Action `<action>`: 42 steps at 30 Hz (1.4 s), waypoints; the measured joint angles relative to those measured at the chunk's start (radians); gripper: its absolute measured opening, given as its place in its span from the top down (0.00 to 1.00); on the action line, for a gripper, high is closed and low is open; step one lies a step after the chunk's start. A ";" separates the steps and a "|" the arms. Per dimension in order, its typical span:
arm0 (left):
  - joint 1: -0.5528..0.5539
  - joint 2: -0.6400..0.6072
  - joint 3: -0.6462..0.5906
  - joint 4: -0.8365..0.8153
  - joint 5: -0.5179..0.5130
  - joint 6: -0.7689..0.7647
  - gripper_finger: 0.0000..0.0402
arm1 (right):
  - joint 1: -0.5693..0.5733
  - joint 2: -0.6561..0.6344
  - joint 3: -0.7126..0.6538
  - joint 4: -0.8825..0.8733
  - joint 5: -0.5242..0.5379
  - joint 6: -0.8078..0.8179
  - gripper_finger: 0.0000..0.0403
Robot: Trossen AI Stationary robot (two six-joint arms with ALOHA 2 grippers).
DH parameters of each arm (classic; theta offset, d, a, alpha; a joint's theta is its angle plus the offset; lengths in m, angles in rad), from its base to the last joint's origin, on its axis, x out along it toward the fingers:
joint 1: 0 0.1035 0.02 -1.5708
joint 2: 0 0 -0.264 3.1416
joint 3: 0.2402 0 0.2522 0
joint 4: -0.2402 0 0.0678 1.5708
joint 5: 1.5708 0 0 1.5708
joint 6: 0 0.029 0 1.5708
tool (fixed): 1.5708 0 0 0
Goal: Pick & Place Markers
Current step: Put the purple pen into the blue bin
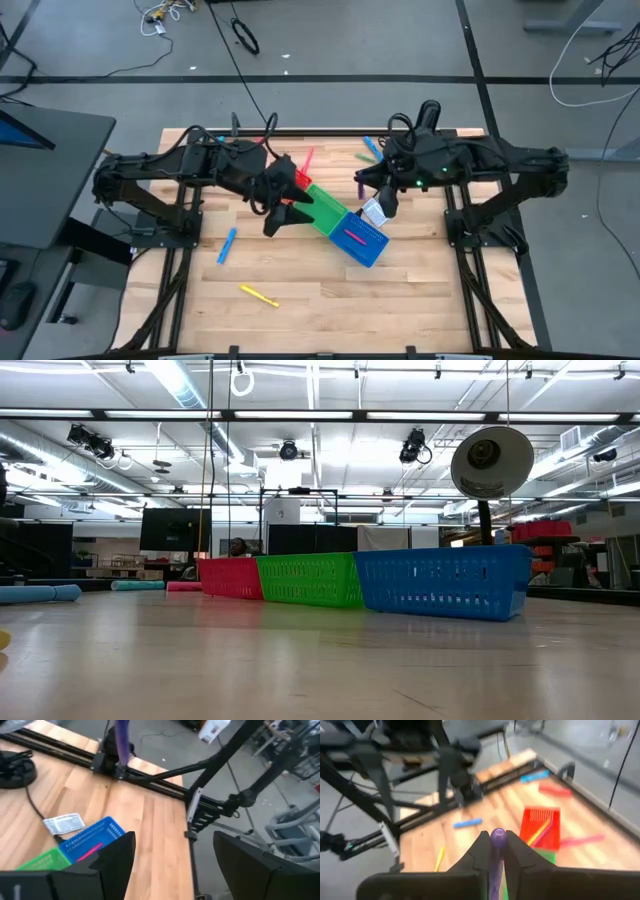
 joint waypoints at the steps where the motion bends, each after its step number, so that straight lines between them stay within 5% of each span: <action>1: 0.000 -0.001 0.001 -0.006 0.002 -0.011 0.32 | -0.013 0.000 0.000 -0.026 -0.026 0.022 0.96; 16: 0.000 -0.001 0.001 -0.073 0.002 -0.021 0.32 | -0.139 0.156 0.000 -0.372 -0.382 0.174 0.96; 42: 0.000 0.000 0.001 -0.089 0.002 -0.016 0.31 | -0.135 0.489 -0.003 -0.424 -0.371 0.182 0.96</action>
